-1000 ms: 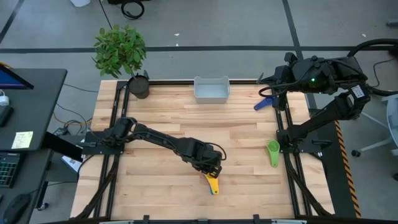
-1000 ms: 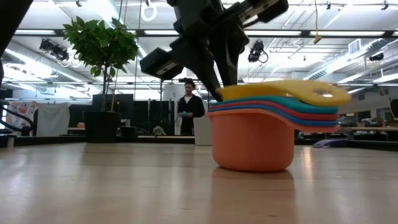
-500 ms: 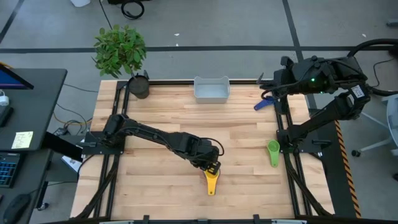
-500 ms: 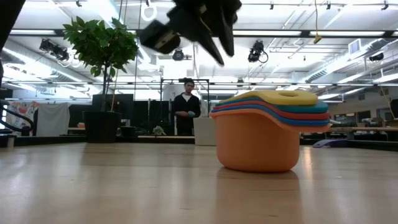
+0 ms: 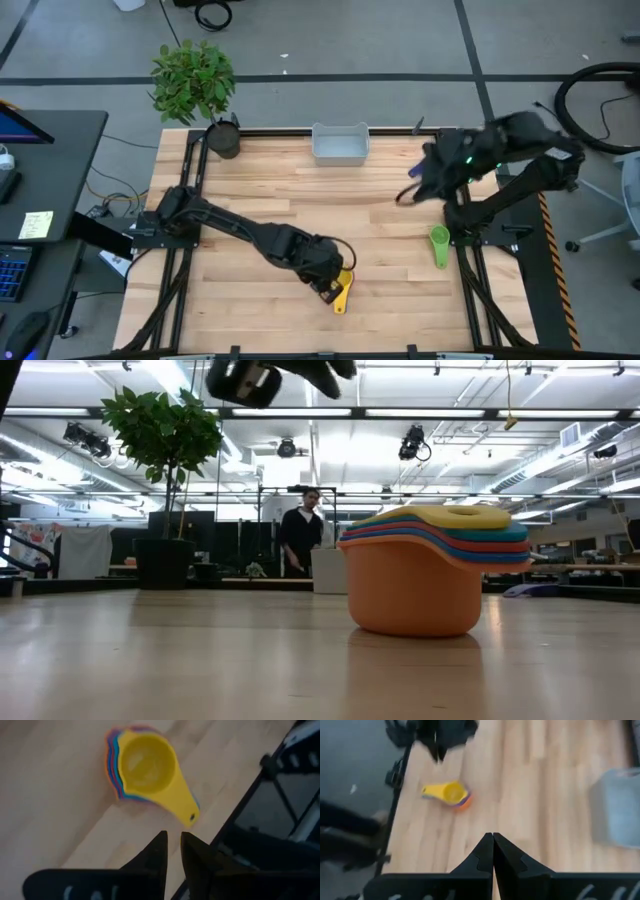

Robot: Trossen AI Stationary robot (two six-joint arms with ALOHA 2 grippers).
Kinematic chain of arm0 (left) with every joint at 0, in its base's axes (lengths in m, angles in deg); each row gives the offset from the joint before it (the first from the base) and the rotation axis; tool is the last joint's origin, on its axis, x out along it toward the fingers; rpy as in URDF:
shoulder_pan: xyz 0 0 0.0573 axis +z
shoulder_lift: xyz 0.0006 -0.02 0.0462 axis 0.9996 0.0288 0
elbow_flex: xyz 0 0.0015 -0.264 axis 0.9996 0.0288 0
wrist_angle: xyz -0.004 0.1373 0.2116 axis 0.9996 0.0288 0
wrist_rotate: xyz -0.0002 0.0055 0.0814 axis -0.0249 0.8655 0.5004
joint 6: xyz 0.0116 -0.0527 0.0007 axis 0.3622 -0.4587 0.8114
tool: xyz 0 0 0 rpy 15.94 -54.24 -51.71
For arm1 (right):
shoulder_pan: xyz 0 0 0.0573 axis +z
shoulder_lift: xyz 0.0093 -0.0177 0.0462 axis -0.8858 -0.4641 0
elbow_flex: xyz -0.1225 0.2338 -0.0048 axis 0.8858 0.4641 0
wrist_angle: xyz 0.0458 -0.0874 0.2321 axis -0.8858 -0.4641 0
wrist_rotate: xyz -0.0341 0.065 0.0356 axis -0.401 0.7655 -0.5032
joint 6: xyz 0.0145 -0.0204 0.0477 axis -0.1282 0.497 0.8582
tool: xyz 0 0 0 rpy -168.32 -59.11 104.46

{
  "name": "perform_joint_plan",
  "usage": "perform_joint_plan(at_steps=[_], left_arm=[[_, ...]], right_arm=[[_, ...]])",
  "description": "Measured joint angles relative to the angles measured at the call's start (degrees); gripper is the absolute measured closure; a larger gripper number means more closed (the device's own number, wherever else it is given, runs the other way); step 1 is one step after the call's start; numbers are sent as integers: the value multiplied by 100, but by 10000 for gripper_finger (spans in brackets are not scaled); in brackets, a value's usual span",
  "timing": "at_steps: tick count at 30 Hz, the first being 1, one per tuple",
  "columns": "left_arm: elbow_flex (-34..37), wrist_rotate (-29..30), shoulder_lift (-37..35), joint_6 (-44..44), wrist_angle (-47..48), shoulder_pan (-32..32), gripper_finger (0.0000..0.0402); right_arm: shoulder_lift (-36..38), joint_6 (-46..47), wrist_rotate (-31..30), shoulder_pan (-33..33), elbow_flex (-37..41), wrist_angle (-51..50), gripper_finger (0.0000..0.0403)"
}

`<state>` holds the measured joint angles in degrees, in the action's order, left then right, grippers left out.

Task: Nest measuring cups in basket
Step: Adjust the stacked measuring cups on the table

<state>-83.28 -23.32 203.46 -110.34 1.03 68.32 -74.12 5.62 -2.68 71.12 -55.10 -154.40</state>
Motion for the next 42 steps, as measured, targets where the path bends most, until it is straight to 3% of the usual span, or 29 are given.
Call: perform_joint_plan(at_steps=[7, 13, 20, 25, 33, 42], left_arm=[[2, 108, 2, 442, 474, -415, 393], [2, 136, 22, 520, 461, -724, 397], [7, 771, 63, 199, 444, -861, 399], [7, 884, 132, -52, 274, -853, 400], [13, 944, 685, -147, 43, -808, 400], [15, 1473, 1183, 540, -81, -634, 401]], right_arm=[[-4, 911, 25, 698, 1144, 788, 399], [-4, 1847, 153, 1149, 2300, 2017, 400], [-7, 3202, 8, 1491, 3927, 3427, 400], [-7, 3589, -21, 1735, 4853, 4501, 400], [-2, 3878, -296, 1865, 5446, 5180, 400], [-2, 4002, -150, 1867, 6090, 5861, 400]])
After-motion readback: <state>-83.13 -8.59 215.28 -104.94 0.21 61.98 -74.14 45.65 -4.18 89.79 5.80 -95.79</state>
